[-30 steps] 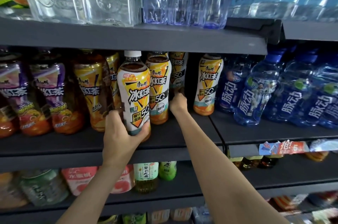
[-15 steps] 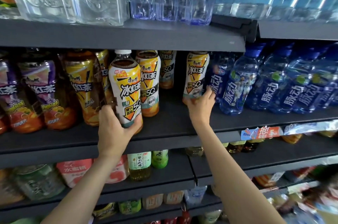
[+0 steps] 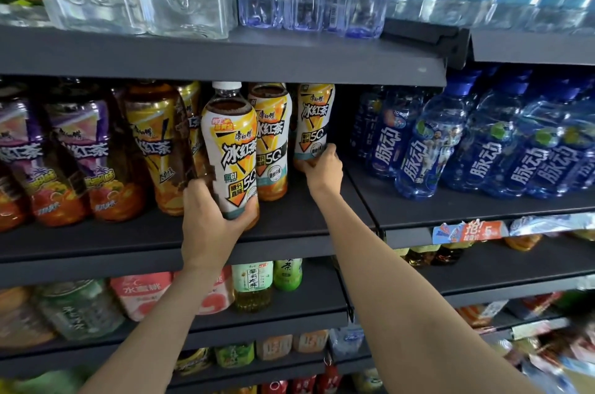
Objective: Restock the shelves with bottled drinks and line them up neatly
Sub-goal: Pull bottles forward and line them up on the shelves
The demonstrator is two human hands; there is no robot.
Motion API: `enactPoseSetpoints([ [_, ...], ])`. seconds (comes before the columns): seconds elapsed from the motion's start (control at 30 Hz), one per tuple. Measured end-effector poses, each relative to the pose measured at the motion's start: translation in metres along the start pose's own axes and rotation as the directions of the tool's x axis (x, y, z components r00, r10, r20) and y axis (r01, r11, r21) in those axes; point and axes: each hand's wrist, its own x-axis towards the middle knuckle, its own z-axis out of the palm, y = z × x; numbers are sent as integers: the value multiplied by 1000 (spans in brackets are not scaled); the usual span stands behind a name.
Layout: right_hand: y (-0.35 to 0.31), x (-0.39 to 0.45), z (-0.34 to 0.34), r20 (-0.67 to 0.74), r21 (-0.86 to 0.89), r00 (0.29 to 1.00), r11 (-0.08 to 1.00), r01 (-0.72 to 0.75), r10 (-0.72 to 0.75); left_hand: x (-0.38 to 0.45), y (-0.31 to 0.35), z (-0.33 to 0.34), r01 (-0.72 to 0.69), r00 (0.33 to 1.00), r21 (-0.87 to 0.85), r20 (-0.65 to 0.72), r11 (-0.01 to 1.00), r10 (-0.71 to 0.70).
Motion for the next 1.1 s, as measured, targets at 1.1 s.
enactPoseSetpoints([
  [1.1, 39, -32, -53, 285, 102, 930, 972, 211, -231, -9, 42, 61, 161, 977, 91, -156, 983, -146],
])
